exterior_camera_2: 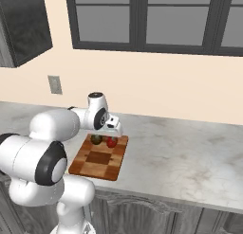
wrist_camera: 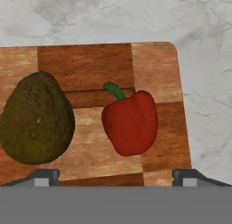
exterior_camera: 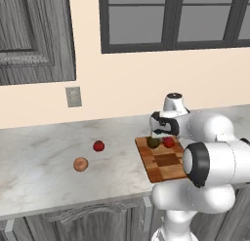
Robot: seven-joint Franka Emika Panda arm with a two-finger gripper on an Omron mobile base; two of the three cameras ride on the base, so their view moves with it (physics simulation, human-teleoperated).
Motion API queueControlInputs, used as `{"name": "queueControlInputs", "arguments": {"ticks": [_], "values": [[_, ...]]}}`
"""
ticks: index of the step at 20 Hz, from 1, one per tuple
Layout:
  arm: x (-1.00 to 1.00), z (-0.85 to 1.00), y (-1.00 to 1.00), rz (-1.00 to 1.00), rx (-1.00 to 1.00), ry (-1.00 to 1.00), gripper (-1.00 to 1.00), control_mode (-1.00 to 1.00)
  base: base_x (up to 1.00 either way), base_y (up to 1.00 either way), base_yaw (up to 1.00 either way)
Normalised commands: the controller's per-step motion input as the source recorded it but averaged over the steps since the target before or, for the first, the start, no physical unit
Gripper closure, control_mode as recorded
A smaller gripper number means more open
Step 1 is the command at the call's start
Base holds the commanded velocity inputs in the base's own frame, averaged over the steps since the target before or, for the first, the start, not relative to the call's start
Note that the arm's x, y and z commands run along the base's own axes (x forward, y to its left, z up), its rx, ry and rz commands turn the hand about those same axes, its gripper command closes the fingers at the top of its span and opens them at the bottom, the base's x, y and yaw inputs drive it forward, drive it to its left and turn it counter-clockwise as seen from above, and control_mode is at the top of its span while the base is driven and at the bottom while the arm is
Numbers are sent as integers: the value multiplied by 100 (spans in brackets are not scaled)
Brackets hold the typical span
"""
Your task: Place the avocado, onion, tomato, and bell pepper on the cutting board.
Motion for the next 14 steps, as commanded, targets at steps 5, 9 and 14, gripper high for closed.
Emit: {"name": "queueControlInputs", "arguments": {"ticks": [5,9,14], "values": [[-17,21,47,-7,-1,0,-100,-100,0,0,0],[-13,4,54,-6,-2,0,-100,-100,0,0,0],[-15,0,55,-6,-2,-5,-100,-100,0,0,0]]}}
